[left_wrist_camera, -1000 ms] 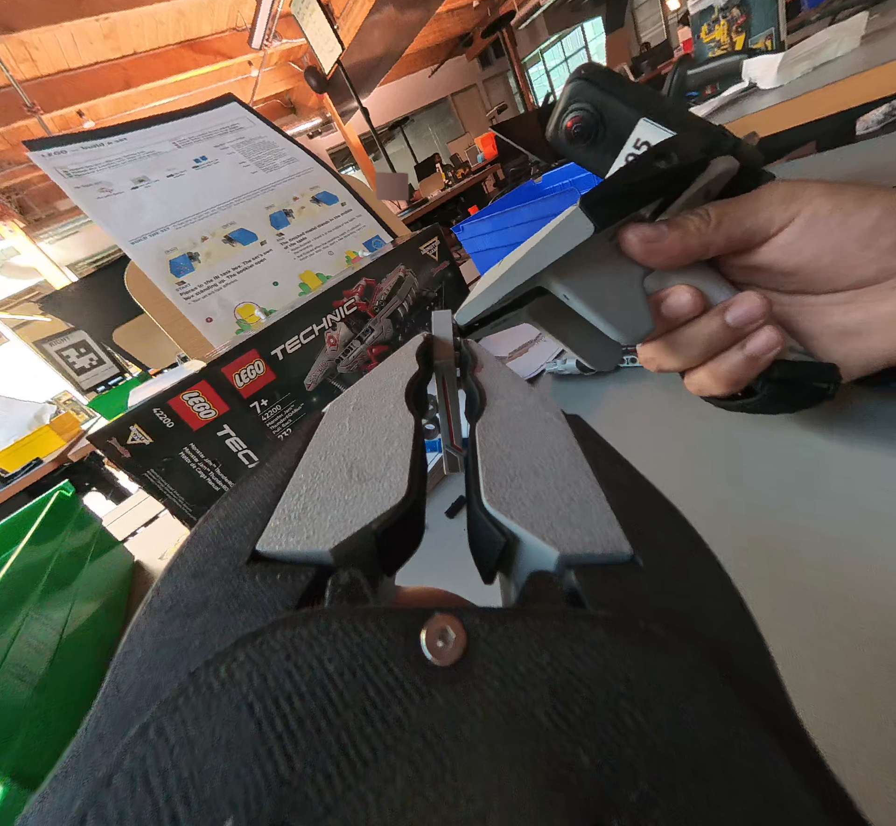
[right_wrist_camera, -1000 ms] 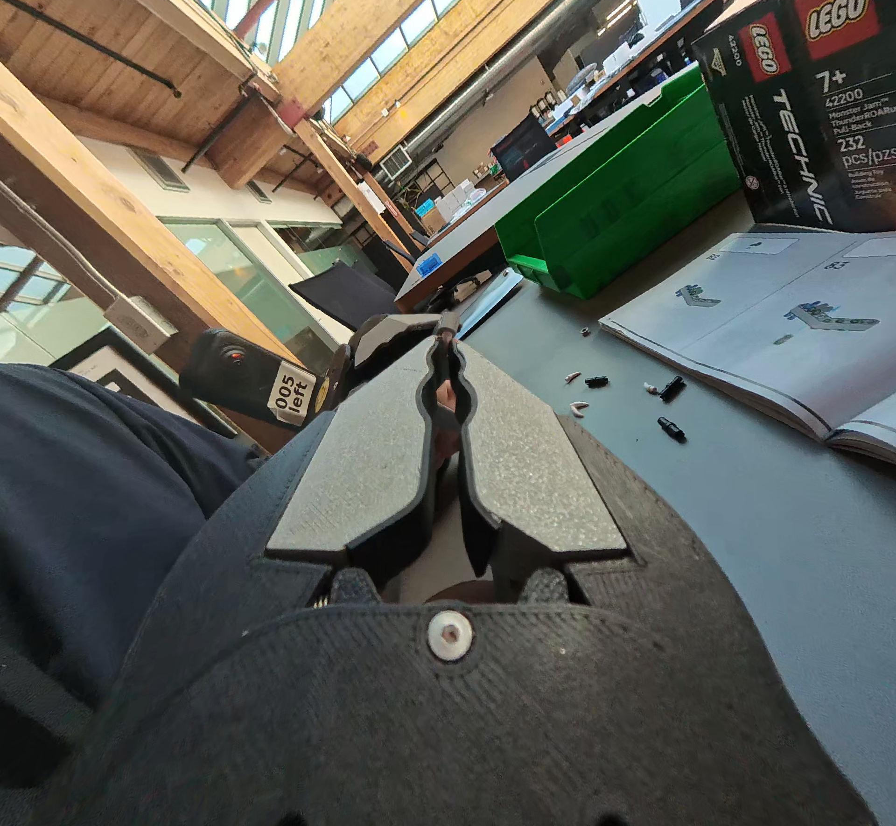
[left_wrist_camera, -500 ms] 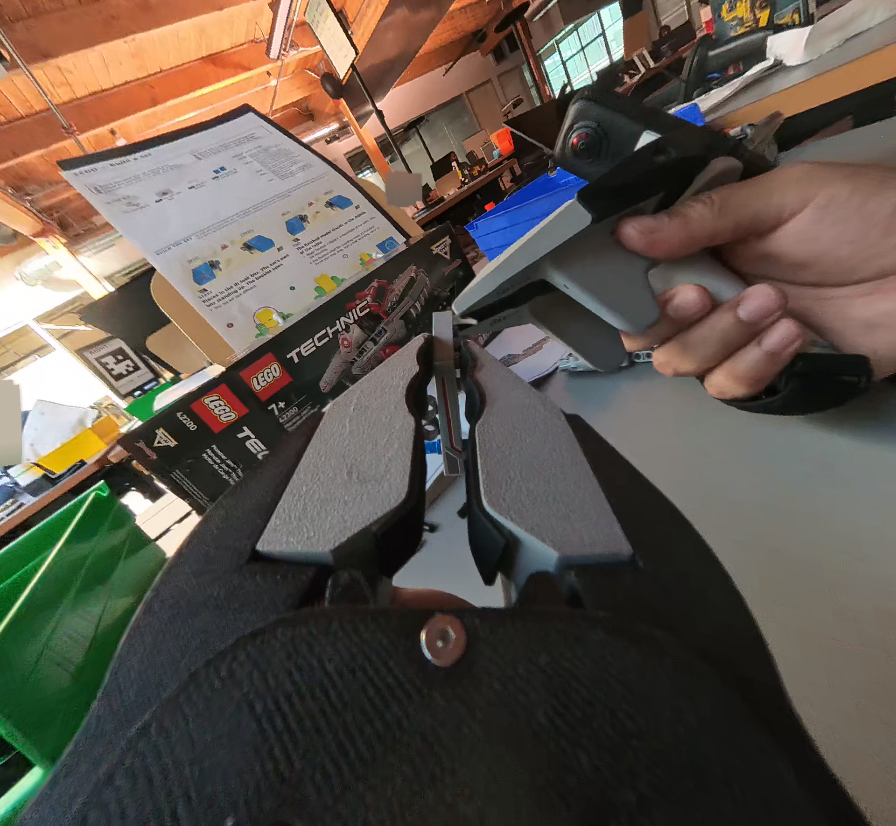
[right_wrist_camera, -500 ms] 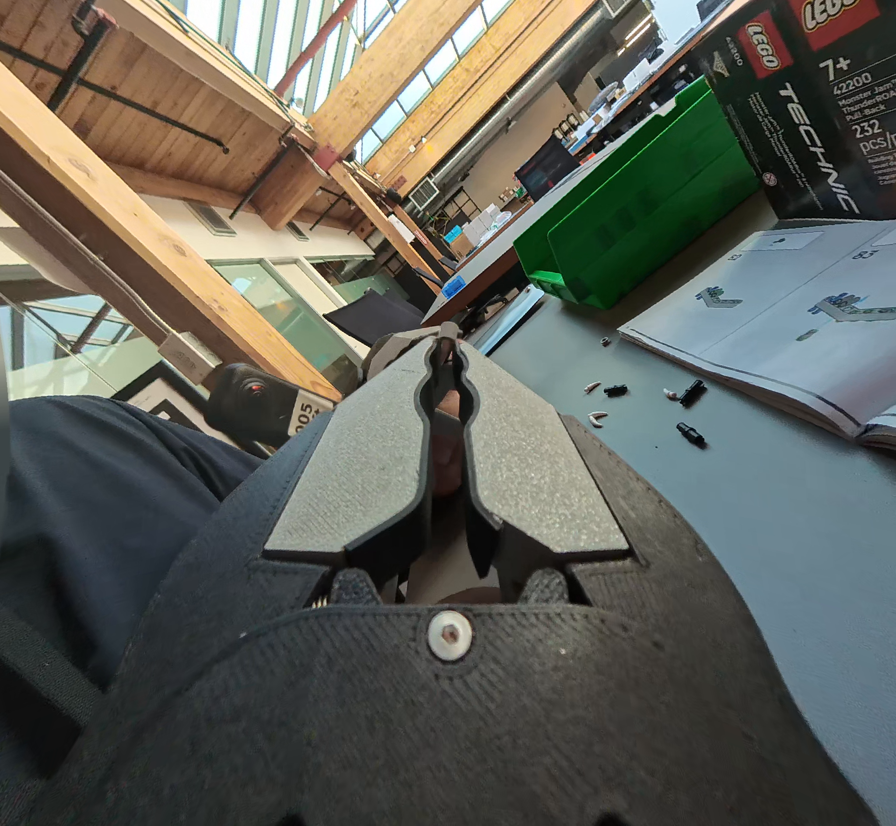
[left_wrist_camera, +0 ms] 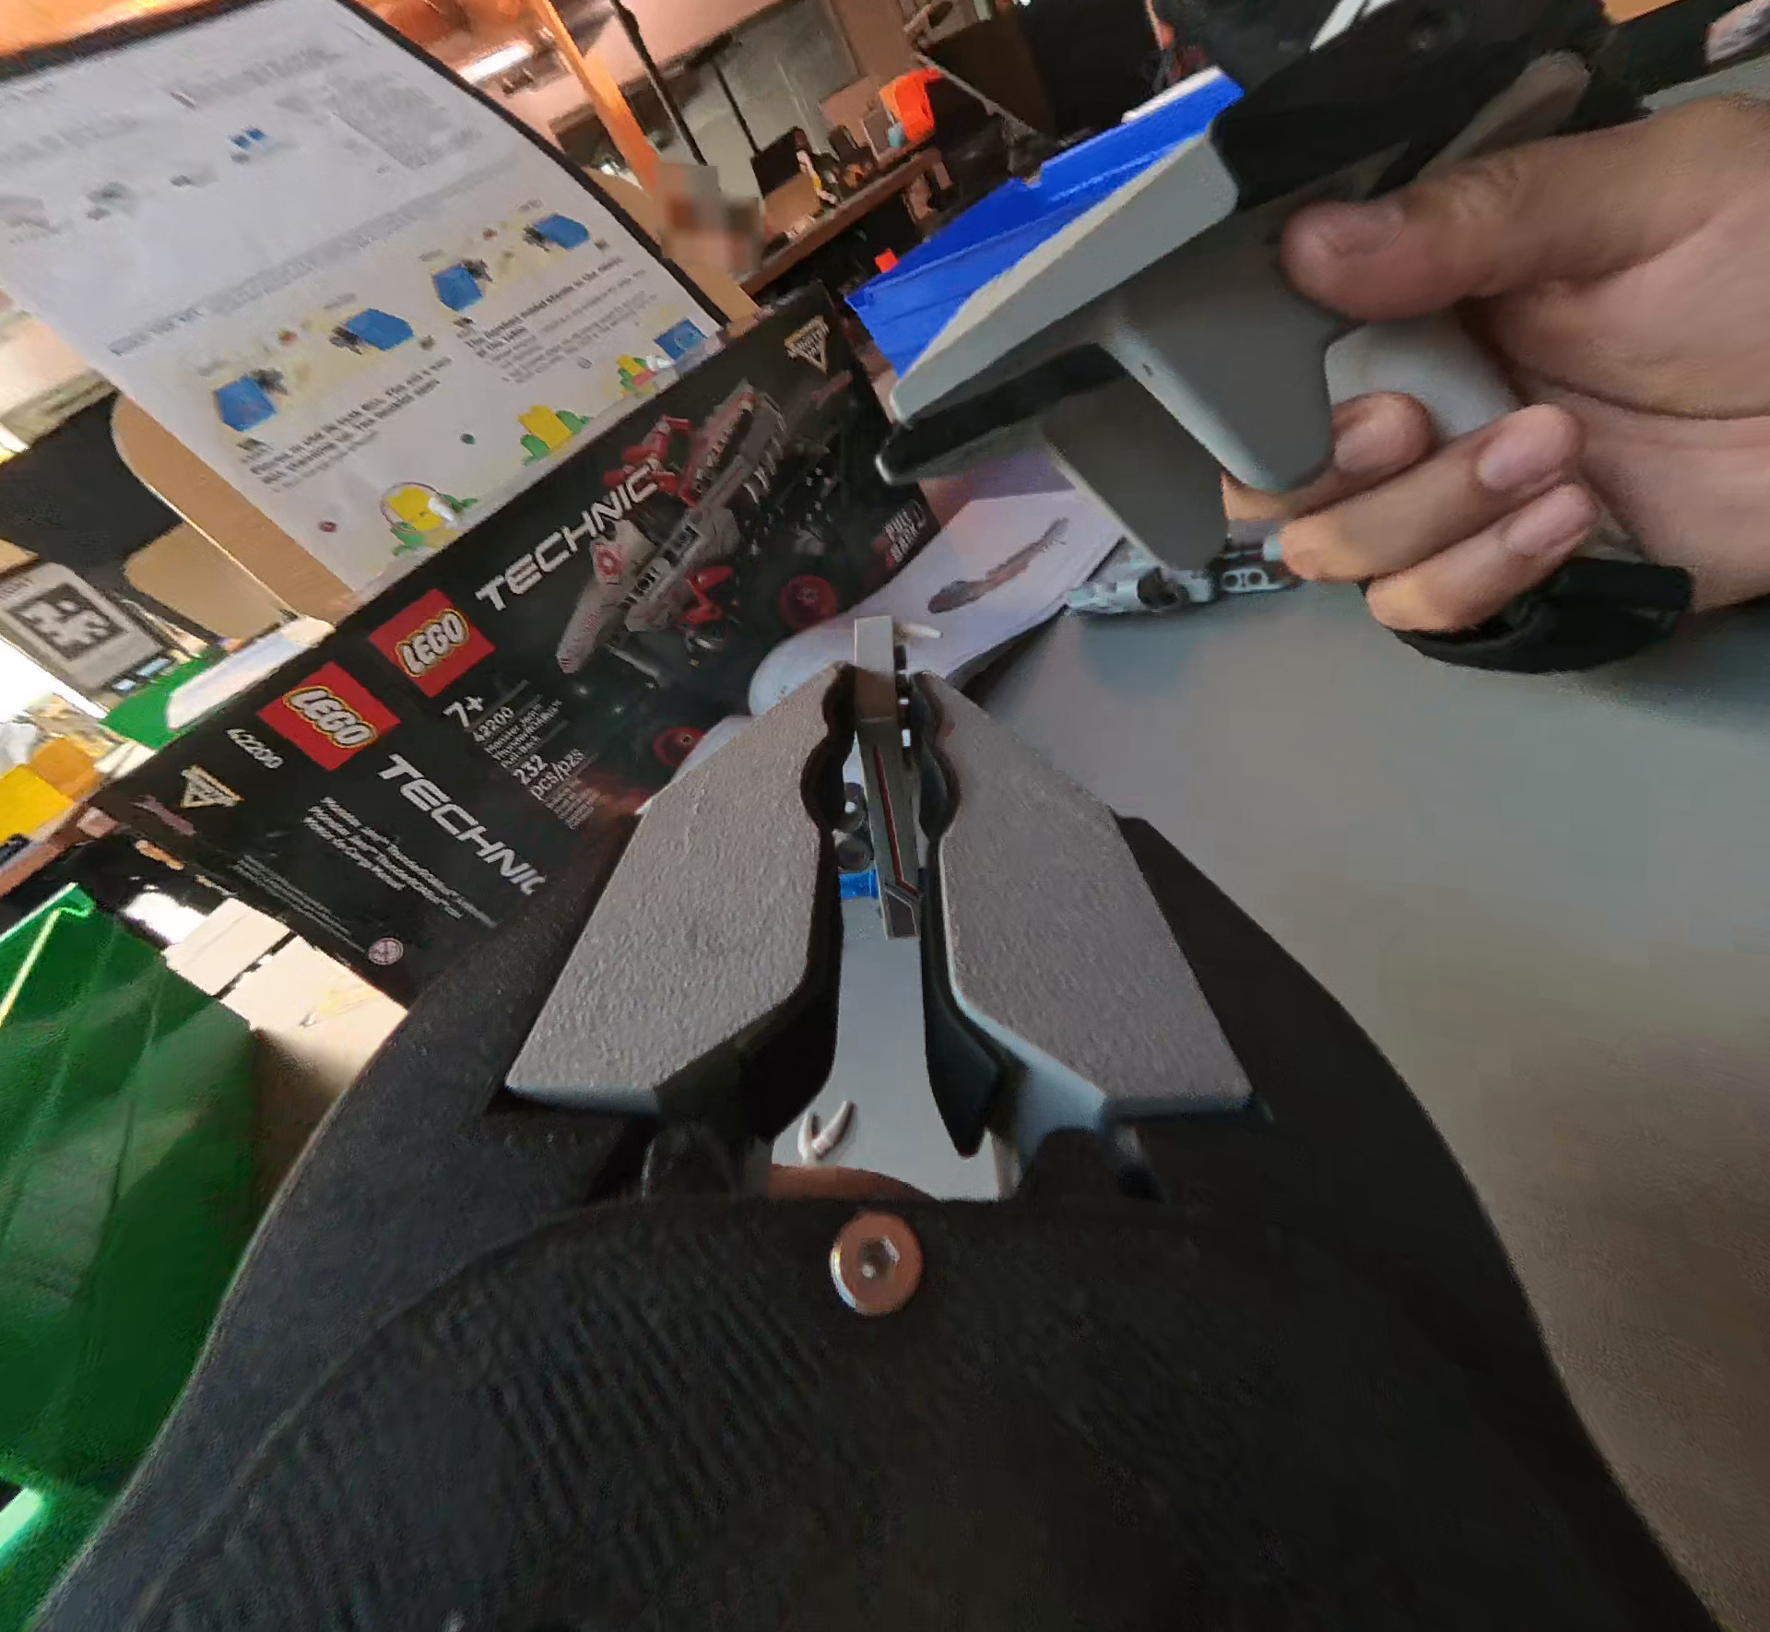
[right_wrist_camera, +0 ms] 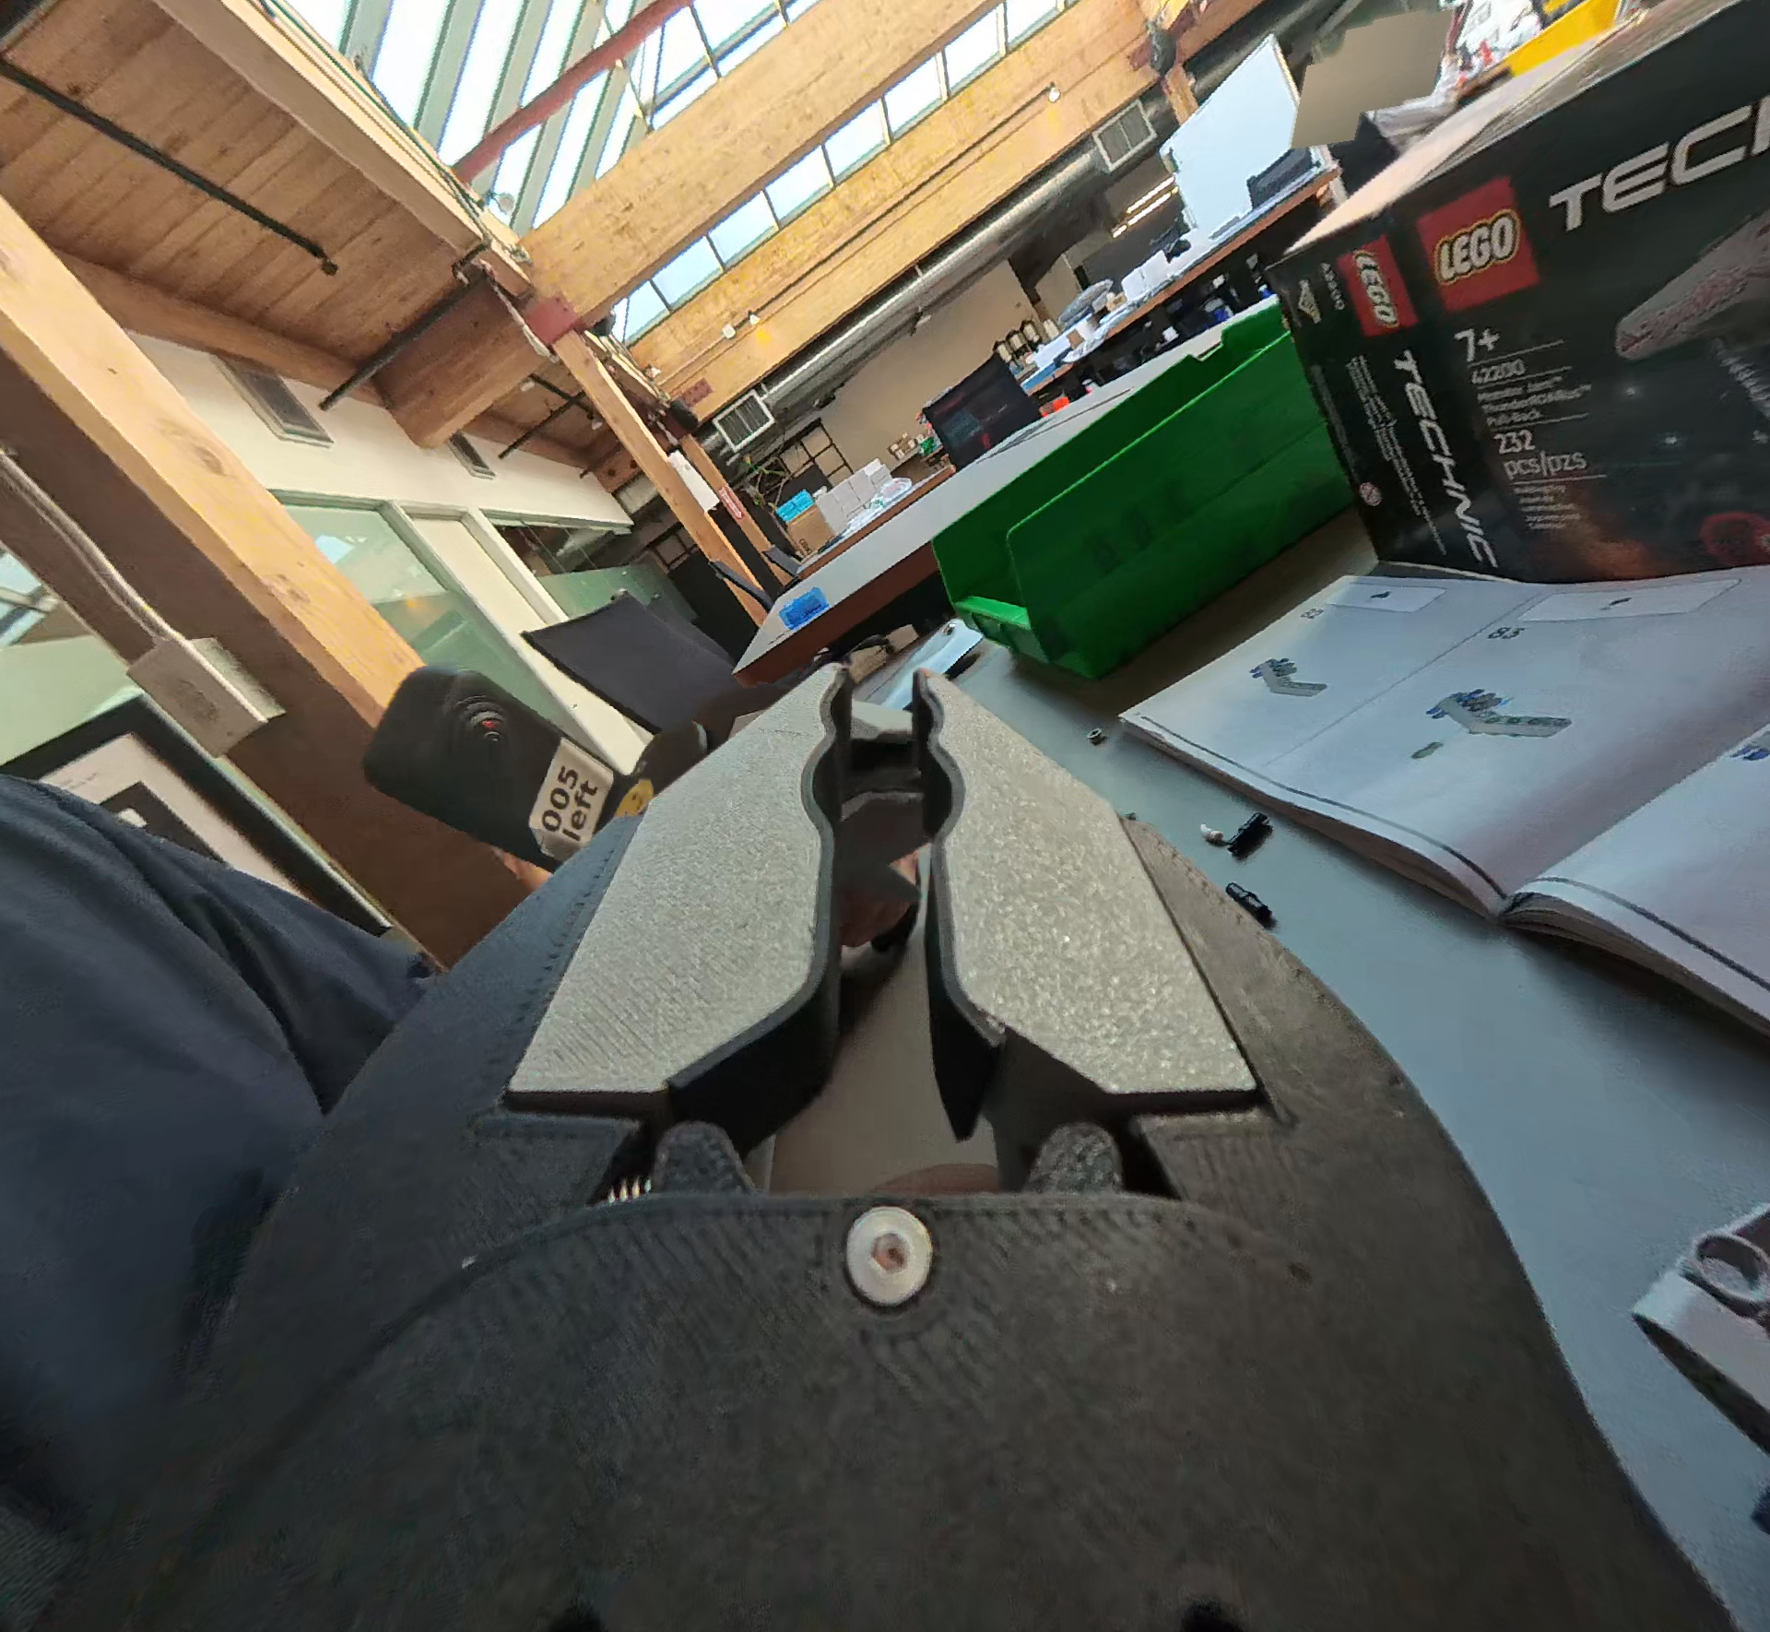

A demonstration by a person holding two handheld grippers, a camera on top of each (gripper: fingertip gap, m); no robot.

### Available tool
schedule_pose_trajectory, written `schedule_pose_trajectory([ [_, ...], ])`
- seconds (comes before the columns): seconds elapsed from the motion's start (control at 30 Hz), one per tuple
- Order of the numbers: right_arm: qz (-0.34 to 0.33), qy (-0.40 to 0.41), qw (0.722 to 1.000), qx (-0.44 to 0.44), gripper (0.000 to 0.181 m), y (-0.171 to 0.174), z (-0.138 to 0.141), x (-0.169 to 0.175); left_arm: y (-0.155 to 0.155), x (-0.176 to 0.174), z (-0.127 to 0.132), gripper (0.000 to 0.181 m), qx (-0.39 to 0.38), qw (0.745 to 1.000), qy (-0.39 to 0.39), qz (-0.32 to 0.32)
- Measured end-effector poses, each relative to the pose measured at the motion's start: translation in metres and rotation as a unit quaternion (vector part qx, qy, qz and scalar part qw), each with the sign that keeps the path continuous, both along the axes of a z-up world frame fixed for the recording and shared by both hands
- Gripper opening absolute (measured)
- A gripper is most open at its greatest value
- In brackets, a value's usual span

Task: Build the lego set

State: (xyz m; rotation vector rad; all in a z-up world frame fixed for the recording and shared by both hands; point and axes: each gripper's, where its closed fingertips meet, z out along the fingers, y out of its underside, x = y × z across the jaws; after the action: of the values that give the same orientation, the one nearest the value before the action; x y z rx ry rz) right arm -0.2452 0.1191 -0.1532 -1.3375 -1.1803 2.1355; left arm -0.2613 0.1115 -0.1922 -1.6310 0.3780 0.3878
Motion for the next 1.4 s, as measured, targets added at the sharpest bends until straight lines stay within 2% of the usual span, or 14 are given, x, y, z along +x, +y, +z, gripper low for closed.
schedule_pose_trajectory([
  [0.07,-0.023,0.004,1.000,0.012,0.010,0.005,0.001,0.000,-0.002,0.000,-0.016,0.008,-0.058,0.998,0.007,-0.021],
  [0.17,-0.040,0.001,0.999,0.035,0.010,0.007,-0.001,0.000,-0.011,-0.004,-0.052,0.007,-0.192,0.981,-0.001,-0.036],
  [0.33,-0.056,-0.010,0.995,0.078,0.010,0.004,-0.006,-0.002,-0.022,-0.012,-0.071,0.007,-0.270,0.963,-0.005,-0.020],
  [0.43,-0.064,-0.011,0.994,0.089,0.009,0.005,-0.007,-0.002,-0.025,-0.014,-0.089,0.017,-0.319,0.947,-0.025,-0.010],
  [0.53,-0.069,-0.011,0.994,0.083,0.008,0.009,-0.007,0.000,-0.023,-0.011,-0.088,0.014,-0.316,0.948,-0.033,-0.015],
  [0.67,-0.077,-0.009,0.994,0.082,0.007,0.012,-0.006,0.001,-0.025,-0.011,-0.085,0.026,-0.318,0.947,-0.040,-0.015],
  [0.8,-0.080,-0.005,0.993,0.084,0.006,0.012,-0.005,0.002,-0.027,-0.014,-0.064,0.029,-0.301,0.950,-0.074,-0.034],
  [0.9,-0.080,-0.002,0.993,0.082,0.005,0.012,-0.004,0.002,-0.024,-0.039,-0.048,0.025,-0.300,0.950,-0.080,-0.020],
  [1.0,-0.078,-0.002,0.993,0.085,0.005,0.011,-0.003,0.002,-0.017,-0.070,-0.060,0.025,-0.339,0.940,-0.045,0.008],
  [1.07,-0.081,-0.002,0.993,0.091,0.005,0.011,-0.003,0.002,-0.012,-0.073,-0.070,0.018,-0.362,0.931,-0.039,-0.008],
  [1.2,-0.080,-0.002,0.992,0.094,0.005,0.010,-0.004,0.002,-0.003,-0.076,-0.080,0.016,-0.387,0.922,-0.029,-0.023],
  [1.4,-0.077,0.000,0.994,0.083,0.005,0.010,-0.003,0.002,0.004,-0.073,-0.092,0.009,-0.418,0.906,-0.058,-0.046],
])
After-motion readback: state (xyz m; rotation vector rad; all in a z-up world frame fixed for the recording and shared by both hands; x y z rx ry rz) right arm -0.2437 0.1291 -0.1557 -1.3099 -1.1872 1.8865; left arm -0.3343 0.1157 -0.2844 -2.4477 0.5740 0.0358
